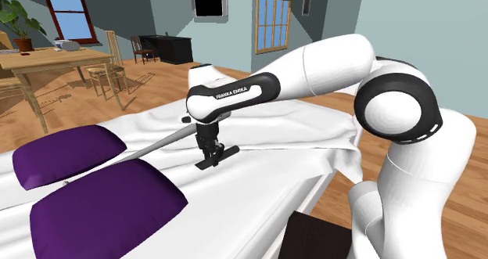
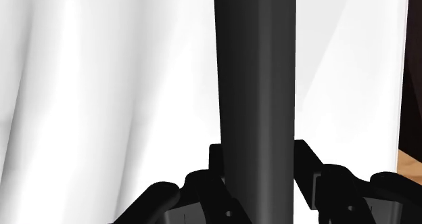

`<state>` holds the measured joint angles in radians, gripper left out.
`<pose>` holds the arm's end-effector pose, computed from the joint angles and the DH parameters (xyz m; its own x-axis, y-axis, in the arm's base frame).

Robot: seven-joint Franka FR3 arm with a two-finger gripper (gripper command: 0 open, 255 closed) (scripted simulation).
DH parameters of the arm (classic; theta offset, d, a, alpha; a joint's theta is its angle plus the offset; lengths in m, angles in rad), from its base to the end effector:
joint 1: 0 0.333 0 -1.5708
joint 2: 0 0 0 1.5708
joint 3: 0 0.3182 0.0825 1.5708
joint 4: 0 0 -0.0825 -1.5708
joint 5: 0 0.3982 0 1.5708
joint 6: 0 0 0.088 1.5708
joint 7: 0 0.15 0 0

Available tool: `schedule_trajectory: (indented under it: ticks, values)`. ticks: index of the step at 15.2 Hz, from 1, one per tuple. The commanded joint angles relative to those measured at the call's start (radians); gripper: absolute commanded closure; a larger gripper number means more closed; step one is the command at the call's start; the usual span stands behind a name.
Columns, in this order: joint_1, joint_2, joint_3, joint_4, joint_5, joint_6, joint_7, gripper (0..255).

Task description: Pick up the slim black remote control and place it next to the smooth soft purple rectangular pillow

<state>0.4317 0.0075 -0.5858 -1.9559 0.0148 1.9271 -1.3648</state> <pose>0.5603 -0.0850 0.4221 0.3575 0.9339 0.0022 0.9333 -0.3572 -0.0363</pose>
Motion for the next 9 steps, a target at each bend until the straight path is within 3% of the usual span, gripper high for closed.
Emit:
schedule_trajectory:
  ticks: [1,9]
  values:
    - [-0.001,0.011,-0.001,-0.019,0.007,0.029,-0.004,255]
    - [-0.005,0.051,-0.002,-0.089,0.033,0.131,-0.024,255]
